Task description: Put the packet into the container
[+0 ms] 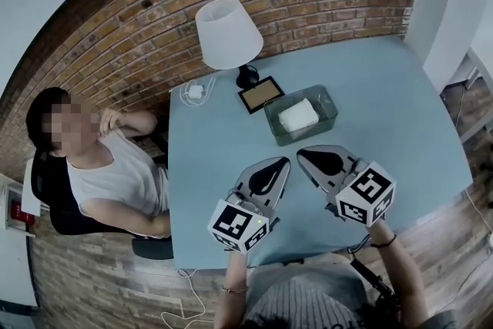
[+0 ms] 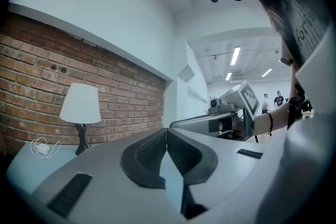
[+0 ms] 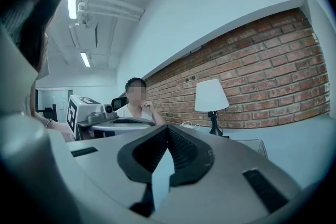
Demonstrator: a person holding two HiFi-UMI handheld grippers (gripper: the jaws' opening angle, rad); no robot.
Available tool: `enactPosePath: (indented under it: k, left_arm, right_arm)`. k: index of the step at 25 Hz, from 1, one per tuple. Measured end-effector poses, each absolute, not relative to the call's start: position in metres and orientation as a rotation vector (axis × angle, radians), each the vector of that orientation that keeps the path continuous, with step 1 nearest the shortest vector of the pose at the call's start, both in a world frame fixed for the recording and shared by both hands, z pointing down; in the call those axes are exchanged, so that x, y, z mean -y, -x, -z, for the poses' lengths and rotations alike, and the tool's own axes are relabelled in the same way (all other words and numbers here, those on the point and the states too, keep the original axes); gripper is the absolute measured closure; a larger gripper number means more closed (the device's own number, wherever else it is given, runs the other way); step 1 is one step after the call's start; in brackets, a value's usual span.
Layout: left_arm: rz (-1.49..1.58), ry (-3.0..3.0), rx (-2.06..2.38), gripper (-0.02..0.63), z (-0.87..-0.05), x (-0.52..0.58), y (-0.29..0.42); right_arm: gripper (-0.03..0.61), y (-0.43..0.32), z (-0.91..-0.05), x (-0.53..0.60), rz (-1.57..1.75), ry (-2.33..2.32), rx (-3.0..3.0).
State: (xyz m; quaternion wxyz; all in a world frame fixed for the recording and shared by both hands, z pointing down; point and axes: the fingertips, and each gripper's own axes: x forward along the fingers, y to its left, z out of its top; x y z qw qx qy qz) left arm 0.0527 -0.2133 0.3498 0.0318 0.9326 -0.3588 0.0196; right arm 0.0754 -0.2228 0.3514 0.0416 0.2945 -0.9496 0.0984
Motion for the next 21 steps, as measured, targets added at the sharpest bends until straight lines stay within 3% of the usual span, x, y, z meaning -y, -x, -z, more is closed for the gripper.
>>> enactPosePath:
  k: [21]
  left_arm:
    - [-0.035, -2.899, 1.083, 0.603, -0.3419, 0.21, -0.0571]
  right_arm:
    - [0.566, -0.0787, -0.3535, 0.2139, -0.295, -0.927, 2.912]
